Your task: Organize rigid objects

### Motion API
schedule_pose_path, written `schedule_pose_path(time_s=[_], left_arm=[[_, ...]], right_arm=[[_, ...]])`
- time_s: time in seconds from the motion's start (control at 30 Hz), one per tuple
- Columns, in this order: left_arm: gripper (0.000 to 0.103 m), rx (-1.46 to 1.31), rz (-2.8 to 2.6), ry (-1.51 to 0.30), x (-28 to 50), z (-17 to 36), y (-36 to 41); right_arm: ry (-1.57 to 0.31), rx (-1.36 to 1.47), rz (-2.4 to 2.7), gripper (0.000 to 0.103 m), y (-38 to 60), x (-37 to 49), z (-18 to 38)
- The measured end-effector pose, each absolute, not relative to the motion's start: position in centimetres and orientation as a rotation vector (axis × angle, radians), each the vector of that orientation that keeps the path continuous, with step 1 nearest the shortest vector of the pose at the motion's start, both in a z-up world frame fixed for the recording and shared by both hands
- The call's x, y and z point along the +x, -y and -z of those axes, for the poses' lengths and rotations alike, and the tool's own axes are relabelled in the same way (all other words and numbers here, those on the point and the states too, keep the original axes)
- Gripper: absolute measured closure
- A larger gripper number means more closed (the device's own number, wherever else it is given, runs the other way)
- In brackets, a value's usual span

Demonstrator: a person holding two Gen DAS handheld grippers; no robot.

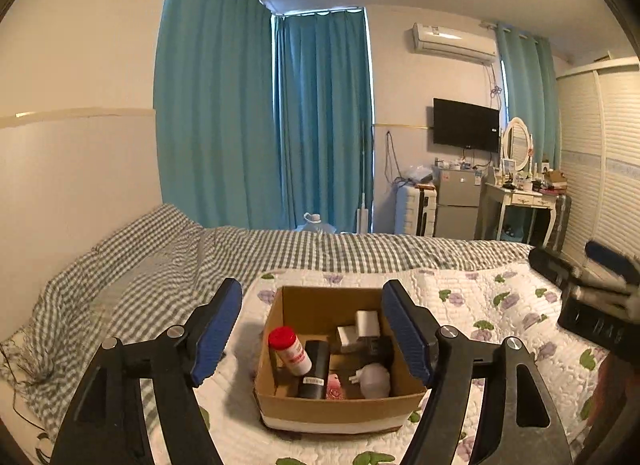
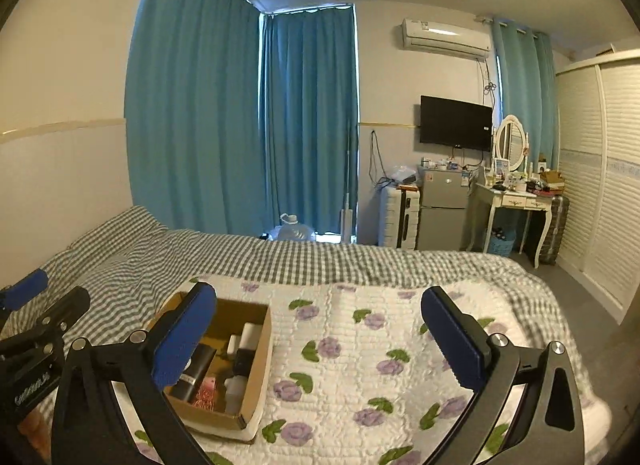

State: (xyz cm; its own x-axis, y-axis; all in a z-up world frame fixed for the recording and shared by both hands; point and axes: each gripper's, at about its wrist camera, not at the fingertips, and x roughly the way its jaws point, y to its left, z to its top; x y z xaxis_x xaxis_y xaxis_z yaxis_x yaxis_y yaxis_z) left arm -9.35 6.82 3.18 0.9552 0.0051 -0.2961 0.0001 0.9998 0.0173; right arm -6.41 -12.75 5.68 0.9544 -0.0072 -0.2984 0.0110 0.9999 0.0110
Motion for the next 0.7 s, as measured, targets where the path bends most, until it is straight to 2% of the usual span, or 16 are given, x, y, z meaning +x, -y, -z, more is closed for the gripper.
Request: schedule_pose_path(time_s=[0.23, 0.7], left_arm=[[0.027, 0.053, -0.004, -0.309, -10.0, -1.7, -6.7], [0.027, 0.035, -0.023, -0.357, -9.4, -0.9, -7.6]], right_arm=[[-0.362, 0.019, 0.009, 0.0, 12.2, -6.0, -1.2], [-0.378, -0.019, 0.028, 0.0, 11.0, -5.6, -0.5]])
